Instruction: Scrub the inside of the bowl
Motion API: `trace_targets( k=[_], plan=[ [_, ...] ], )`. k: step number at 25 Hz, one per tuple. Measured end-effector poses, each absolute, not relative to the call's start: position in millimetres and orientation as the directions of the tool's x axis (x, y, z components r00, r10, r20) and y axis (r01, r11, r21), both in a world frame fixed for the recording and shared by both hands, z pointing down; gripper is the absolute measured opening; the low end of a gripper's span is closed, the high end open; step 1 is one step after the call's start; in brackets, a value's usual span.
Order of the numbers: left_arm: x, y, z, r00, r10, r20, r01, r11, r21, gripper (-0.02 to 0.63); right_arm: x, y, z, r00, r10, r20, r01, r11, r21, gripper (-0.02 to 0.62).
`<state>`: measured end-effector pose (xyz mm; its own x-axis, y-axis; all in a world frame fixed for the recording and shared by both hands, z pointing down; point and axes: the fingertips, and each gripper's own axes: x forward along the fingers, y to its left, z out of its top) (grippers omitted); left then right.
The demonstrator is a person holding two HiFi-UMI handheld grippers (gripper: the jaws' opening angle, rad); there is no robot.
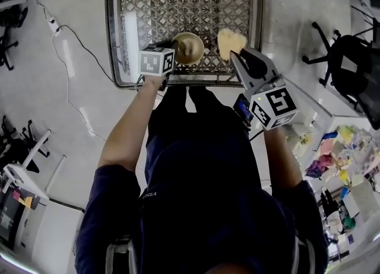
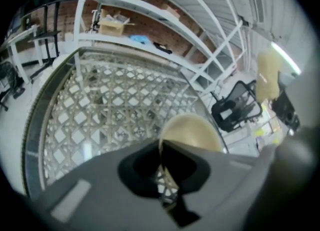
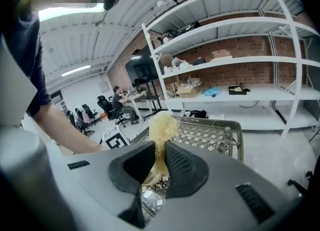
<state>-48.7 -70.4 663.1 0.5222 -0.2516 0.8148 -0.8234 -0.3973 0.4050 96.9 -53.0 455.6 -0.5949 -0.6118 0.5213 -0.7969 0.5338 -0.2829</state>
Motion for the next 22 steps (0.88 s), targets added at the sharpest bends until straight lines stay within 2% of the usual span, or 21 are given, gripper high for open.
trace_targets(
  k=[6, 11, 14, 17, 20, 22],
  plan=[
    [-44.2, -79.2, 610.9, 0.528, -0.266, 0.807, -0.793, -0.494, 0.356, 0.009, 72.1, -58.6, 433.7, -0.623, -0.578, 0.527, -0.733, 0.667, -0.135, 0.057],
    [-36.7, -80.7, 557.3, 0.534, -0.248, 0.809, -0.745, -0.590, 0.311, 0.008, 36.9, -59.0, 415.2, -0.623, -0.534, 0.572, -0.547, 0.820, 0.171, 0.057],
    [-32.4, -83.4, 531.9, 0.547, -0.217, 0.808, -0.708, -0.636, 0.308, 0.008, 18.7, -54.8, 411.7, -0.589, -0.543, 0.599, -0.340, 0.838, 0.427, 0.057],
    [-31.2, -84.3, 513.1, 0.553, -0.172, 0.815, -0.662, -0.686, 0.304, 0.008, 3.7, -44.0, 413.8, -0.571, -0.558, 0.602, -0.068, 0.763, 0.643, 0.057],
    [-34.6, -83.1, 496.9, 0.548, -0.114, 0.829, -0.616, -0.725, 0.308, 0.008, -6.7, -30.3, 420.7, -0.568, -0.559, 0.604, 0.208, 0.613, 0.762, 0.055],
    [-37.9, -80.7, 490.7, 0.535, -0.072, 0.842, -0.586, -0.750, 0.308, 0.008, -9.9, -23.9, 425.8, -0.572, -0.543, 0.615, 0.327, 0.537, 0.778, 0.055]
  ],
)
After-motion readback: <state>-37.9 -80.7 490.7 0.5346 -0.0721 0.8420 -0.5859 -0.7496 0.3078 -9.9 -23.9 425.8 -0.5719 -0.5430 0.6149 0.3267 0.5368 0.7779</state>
